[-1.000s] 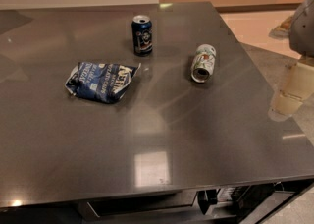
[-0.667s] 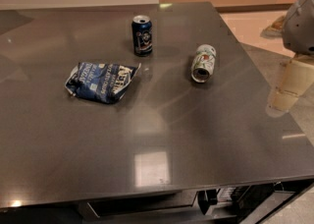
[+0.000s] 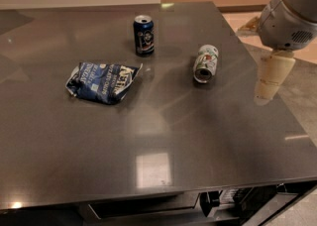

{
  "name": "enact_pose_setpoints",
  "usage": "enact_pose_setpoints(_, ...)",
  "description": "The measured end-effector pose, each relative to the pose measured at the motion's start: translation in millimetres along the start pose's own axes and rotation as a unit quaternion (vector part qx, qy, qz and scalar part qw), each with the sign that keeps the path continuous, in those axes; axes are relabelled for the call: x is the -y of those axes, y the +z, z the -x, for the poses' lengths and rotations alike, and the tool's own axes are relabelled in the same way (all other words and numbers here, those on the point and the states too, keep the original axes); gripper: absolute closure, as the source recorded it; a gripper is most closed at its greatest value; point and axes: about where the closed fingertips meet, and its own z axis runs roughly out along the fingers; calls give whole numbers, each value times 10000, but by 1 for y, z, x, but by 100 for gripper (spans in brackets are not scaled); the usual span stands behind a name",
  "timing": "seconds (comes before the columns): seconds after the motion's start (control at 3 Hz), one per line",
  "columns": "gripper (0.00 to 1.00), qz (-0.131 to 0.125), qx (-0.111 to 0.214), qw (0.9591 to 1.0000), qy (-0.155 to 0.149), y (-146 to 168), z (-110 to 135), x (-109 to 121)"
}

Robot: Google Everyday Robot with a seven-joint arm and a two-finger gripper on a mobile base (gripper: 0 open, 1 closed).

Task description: Place 7up can upright

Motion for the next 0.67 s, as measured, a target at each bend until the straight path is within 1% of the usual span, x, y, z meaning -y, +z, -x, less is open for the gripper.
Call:
enact_pose_setpoints(0.33, 0, 68, 88, 9983, -571, 19, 5, 24)
enact_pose_setpoints(0.67, 0, 137, 110, 9925, -1211, 39, 6, 50)
